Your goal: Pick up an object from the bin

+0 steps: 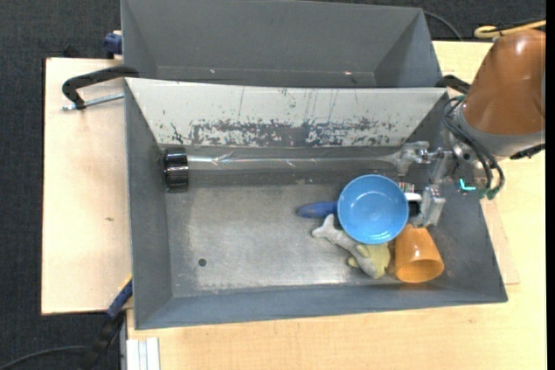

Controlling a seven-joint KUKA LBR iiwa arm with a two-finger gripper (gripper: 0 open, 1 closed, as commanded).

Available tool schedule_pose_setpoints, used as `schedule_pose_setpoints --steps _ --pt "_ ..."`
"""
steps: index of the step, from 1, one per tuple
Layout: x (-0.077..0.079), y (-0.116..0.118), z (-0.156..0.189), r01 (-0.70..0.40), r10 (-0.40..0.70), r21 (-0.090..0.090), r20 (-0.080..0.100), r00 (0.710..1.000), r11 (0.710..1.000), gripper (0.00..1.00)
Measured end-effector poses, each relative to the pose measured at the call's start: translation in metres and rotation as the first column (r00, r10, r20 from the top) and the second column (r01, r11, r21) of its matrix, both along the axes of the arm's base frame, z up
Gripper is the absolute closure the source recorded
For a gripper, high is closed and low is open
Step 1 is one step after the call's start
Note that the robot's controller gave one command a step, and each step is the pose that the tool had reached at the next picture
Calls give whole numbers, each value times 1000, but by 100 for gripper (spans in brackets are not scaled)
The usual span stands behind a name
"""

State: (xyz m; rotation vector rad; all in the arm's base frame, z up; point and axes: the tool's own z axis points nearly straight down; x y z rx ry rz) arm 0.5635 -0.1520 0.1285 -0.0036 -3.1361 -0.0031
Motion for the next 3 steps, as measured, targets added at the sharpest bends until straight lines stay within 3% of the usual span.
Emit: schedule_pose_setpoints --steps 1,2,3 --pt "-36 62 -59 -115 115 -1 8 993 993 0" --pt "-33 61 -55 -113 113 -3 16 993 994 100" --pt "-62 29 155 -119 120 -7 18 993 993 100"
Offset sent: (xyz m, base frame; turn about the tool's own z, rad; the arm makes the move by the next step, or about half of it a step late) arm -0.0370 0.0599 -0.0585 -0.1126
